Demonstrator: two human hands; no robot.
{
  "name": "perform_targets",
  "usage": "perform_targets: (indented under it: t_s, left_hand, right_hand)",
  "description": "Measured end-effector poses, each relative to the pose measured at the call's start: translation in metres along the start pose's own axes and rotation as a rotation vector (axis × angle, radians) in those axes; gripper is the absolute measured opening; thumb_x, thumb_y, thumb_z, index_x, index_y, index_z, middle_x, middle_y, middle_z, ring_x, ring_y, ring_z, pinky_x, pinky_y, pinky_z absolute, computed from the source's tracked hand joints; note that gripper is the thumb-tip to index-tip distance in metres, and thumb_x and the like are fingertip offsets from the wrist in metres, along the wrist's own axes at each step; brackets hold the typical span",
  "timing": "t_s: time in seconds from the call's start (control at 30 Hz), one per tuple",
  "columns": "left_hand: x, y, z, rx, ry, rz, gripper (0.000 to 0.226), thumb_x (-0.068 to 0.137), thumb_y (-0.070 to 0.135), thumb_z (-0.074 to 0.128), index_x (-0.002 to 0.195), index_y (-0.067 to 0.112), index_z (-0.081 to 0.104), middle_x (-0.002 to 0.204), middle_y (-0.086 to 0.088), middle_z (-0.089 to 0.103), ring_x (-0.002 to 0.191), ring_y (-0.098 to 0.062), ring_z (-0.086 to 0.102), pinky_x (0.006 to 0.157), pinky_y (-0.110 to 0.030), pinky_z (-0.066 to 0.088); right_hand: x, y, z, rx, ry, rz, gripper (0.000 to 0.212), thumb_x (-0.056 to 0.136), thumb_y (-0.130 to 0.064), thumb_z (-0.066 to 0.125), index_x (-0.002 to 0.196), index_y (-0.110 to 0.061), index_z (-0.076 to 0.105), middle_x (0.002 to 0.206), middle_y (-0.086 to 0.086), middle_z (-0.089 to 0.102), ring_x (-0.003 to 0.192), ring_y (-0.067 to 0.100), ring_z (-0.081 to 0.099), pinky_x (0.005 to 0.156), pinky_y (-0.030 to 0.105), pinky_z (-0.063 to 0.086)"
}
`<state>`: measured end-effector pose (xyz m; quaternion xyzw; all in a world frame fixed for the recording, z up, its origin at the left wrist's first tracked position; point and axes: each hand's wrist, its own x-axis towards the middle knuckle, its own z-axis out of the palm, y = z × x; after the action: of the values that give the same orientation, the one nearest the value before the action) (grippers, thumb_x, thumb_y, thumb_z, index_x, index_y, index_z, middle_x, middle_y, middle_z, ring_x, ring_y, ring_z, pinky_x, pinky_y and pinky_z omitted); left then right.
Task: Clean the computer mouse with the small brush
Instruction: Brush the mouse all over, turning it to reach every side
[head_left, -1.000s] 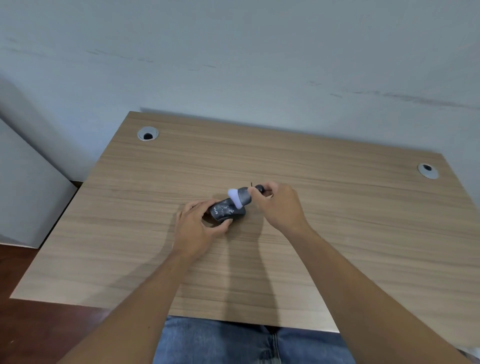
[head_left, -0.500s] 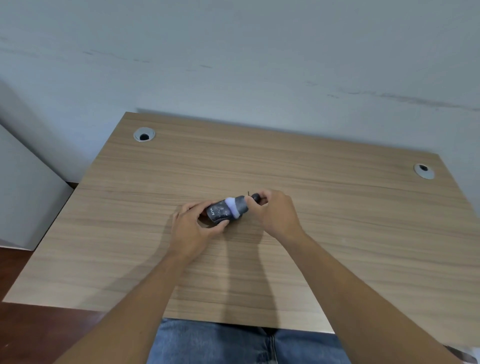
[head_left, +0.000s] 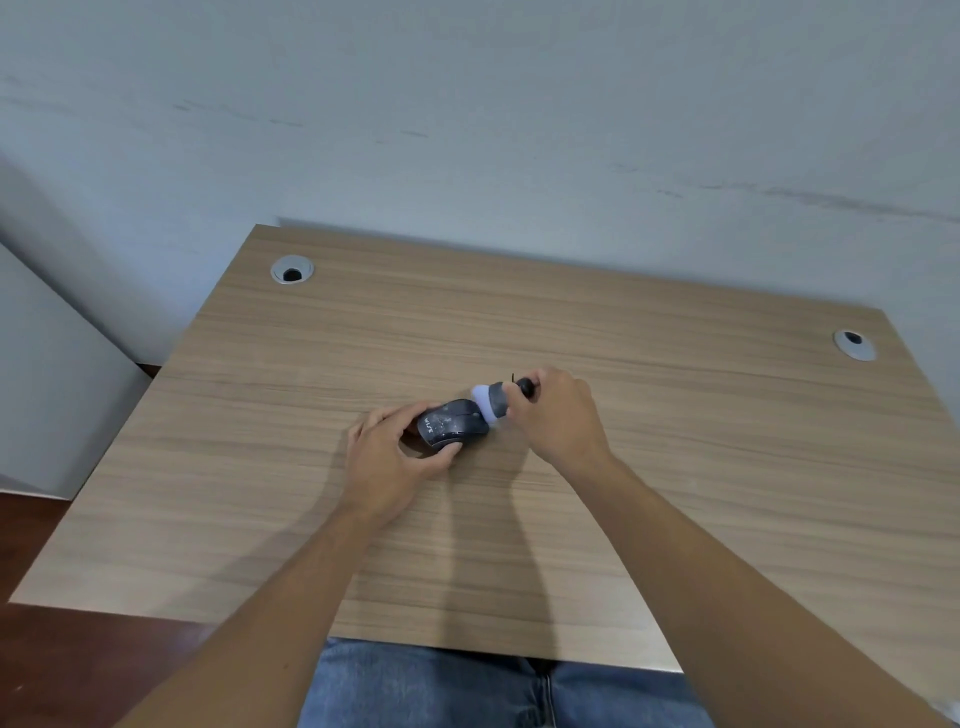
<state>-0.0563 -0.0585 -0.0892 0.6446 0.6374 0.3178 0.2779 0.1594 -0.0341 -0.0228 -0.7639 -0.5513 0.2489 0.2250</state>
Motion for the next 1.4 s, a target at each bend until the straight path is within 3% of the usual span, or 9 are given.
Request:
perform_targets:
  t_s: [0.13,0.4,0.57,0.63,0.73,0.8,1.03,1.27,1.4]
  left_hand:
    - [0.0,-0.001,0.0,0.017,-0.013,0.01,0.06,0.078,0.05,0.096,0.134,0.04,0.075,0.105,0.042,0.053,0.115,-0.007,0.054,0.111,-0.028,0.028]
    - [0.002,-0.004,0.003,0.003,-0.003,0.017,0.059,0.078,0.054,0.094,0.133,0.046,0.074,0.107,0.041,0.058,0.113,-0.002,0.054,0.109,-0.025,0.027]
    - [0.001,-0.002,0.003,0.002,-0.007,0.014,0.058,0.078,0.048,0.095,0.131,0.042,0.075,0.106,0.042,0.057,0.113,-0.004,0.055,0.109,-0.027,0.027]
    - [0.001,-0.001,0.002,-0.008,-0.003,0.0,0.059,0.077,0.045,0.096,0.132,0.04,0.075,0.104,0.042,0.056,0.112,-0.006,0.054,0.108,-0.028,0.028]
    - [0.0,0.001,0.0,0.002,0.001,0.008,0.058,0.078,0.048,0.095,0.132,0.044,0.075,0.104,0.04,0.058,0.112,-0.005,0.055,0.112,-0.028,0.029]
    - [0.0,0.001,-0.001,-0.007,-0.007,-0.007,0.058,0.079,0.05,0.094,0.133,0.045,0.074,0.105,0.039,0.057,0.112,-0.004,0.055,0.113,-0.027,0.028]
    - [0.003,-0.003,0.003,0.01,-0.023,0.0,0.058,0.078,0.056,0.093,0.13,0.039,0.075,0.103,0.036,0.061,0.112,-0.007,0.055,0.112,-0.032,0.033]
    - [0.002,0.0,-0.001,0.009,-0.015,0.017,0.055,0.08,0.056,0.091,0.132,0.047,0.074,0.103,0.039,0.06,0.112,-0.003,0.055,0.115,-0.03,0.031]
    - [0.005,-0.006,0.003,0.043,-0.028,-0.009,0.062,0.074,0.071,0.086,0.126,0.039,0.077,0.102,0.023,0.067,0.112,-0.01,0.06,0.113,-0.032,0.037]
  right_hand:
    - [-0.007,-0.016,-0.007,0.13,-0.07,-0.113,0.023,0.099,-0.043,0.067,0.092,-0.022,0.071,0.075,-0.007,0.08,0.073,-0.001,0.065,0.063,0.013,0.045]
    - [-0.008,0.009,-0.002,0.039,0.0,0.033,0.027,0.097,-0.044,0.063,0.088,-0.019,0.066,0.082,-0.002,0.079,0.087,0.024,0.068,0.076,0.041,0.055]
    - [-0.019,-0.001,-0.005,0.197,-0.074,-0.103,0.023,0.098,-0.042,0.068,0.092,-0.021,0.072,0.075,-0.012,0.081,0.066,-0.004,0.064,0.063,0.012,0.043]
    - [-0.02,-0.002,0.003,0.153,-0.101,-0.137,0.022,0.098,-0.04,0.07,0.092,-0.019,0.072,0.073,-0.011,0.08,0.067,-0.004,0.062,0.062,0.012,0.042]
    - [-0.015,0.0,0.006,0.05,-0.027,-0.085,0.03,0.095,-0.048,0.065,0.088,-0.019,0.068,0.076,-0.005,0.078,0.081,0.018,0.068,0.074,0.037,0.056]
    - [-0.013,-0.003,-0.001,0.0,0.018,-0.058,0.031,0.094,-0.051,0.062,0.086,-0.021,0.066,0.078,-0.003,0.076,0.079,0.023,0.068,0.072,0.043,0.058]
    - [-0.022,-0.021,0.003,0.116,-0.097,-0.176,0.022,0.098,-0.042,0.069,0.093,-0.021,0.072,0.073,-0.013,0.081,0.081,0.007,0.072,0.07,0.025,0.053]
    - [-0.012,0.0,-0.013,0.125,-0.008,0.019,0.027,0.098,-0.036,0.068,0.091,-0.011,0.073,0.073,-0.005,0.082,0.087,0.016,0.074,0.077,0.036,0.057]
    - [-0.02,-0.021,-0.009,0.198,-0.031,-0.078,0.021,0.097,-0.039,0.069,0.092,-0.019,0.071,0.071,-0.013,0.081,0.076,-0.001,0.071,0.068,0.017,0.051]
